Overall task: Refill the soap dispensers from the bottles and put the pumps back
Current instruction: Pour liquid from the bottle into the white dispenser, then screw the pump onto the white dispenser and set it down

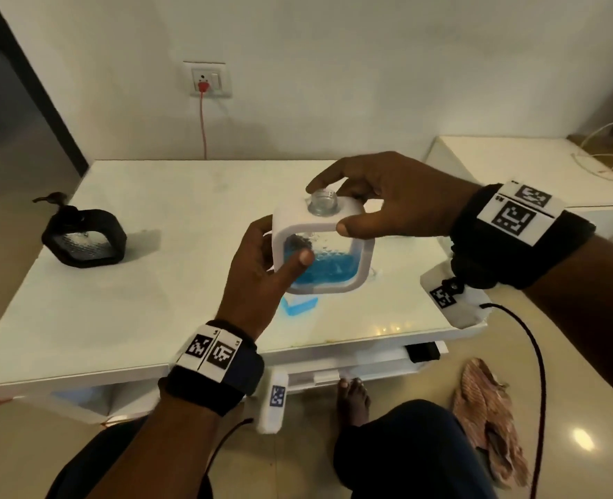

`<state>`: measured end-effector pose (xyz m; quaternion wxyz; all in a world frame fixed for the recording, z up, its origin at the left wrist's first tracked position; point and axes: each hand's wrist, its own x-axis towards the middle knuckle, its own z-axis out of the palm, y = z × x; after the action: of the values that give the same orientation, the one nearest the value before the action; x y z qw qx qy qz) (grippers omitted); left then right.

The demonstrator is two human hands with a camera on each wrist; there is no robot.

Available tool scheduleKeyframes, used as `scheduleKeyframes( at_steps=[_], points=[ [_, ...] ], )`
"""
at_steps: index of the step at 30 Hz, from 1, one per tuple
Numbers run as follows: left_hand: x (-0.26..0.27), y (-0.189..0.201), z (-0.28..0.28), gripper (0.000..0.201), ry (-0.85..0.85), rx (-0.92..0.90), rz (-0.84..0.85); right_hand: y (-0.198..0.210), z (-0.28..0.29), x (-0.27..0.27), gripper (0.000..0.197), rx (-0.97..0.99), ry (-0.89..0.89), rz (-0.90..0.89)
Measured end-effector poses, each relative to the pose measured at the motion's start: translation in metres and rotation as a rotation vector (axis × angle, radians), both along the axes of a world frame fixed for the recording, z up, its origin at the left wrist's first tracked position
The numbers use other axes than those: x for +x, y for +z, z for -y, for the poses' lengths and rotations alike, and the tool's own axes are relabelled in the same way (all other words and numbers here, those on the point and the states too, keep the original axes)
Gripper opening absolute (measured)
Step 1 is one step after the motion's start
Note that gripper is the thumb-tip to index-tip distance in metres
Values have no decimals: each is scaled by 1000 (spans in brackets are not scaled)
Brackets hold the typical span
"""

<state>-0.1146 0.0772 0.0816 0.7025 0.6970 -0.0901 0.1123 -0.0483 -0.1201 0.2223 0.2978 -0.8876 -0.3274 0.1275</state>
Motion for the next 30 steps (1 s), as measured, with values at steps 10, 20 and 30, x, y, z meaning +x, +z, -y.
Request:
scheduleKeyframes(
  at_steps=[10,20,30],
  points=[
    [-18,-52,42,63,-160,4,-274,-100,88,51,23,134,-561,-219],
    [-8,-90,54,45,-199,187,-393,-217,81,105,65,-566,-531,-138],
    [1,-92,59,52,-166,138,-408,-238,65,128,46,-598,-532,-73]
  ],
)
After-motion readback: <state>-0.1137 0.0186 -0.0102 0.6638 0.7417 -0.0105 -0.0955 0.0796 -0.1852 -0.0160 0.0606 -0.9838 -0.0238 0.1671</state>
